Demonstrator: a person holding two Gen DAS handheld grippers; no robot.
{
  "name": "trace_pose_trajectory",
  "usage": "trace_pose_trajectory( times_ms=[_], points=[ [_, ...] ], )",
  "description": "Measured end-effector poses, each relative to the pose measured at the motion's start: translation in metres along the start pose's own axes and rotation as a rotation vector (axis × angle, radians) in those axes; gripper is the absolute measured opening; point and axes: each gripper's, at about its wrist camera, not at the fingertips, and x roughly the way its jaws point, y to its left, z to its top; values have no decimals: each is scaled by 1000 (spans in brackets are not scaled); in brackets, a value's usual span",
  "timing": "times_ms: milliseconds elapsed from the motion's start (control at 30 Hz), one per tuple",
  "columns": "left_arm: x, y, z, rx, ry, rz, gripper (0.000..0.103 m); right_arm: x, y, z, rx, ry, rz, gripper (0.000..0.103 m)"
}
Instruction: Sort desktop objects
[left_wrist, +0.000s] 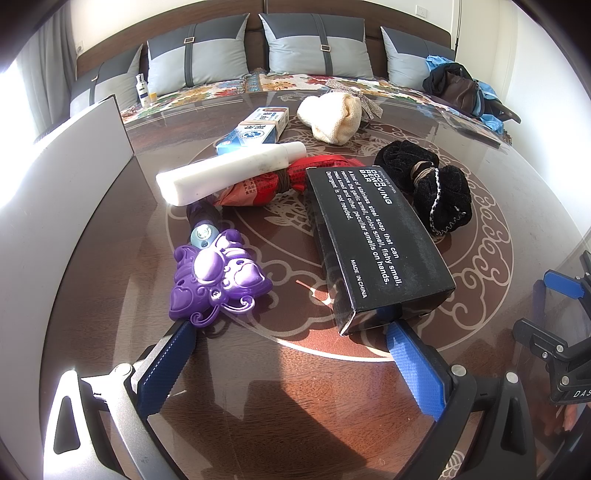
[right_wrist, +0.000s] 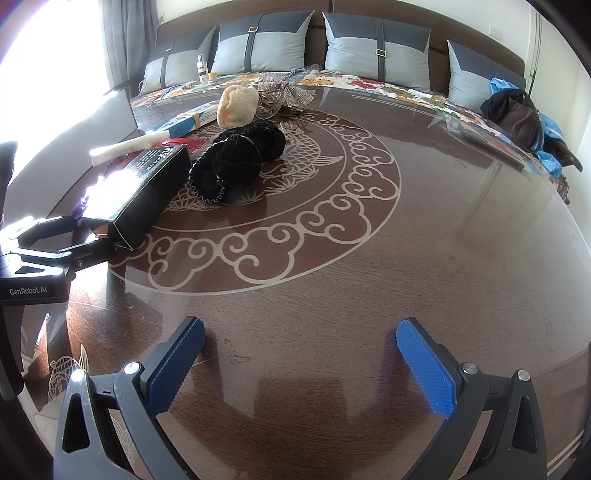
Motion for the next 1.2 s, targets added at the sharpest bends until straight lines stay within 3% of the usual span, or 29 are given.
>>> trace_pose_trajectory(
  times_ms=[1033, 1200],
  points=[
    [0, 0, -1, -1, 1, 0, 103, 0, 0, 0, -1, 0, 1, 103],
    [-8, 15, -3, 50, 181, -22, 103, 0, 0, 0, -1, 0, 1, 103]
  ],
)
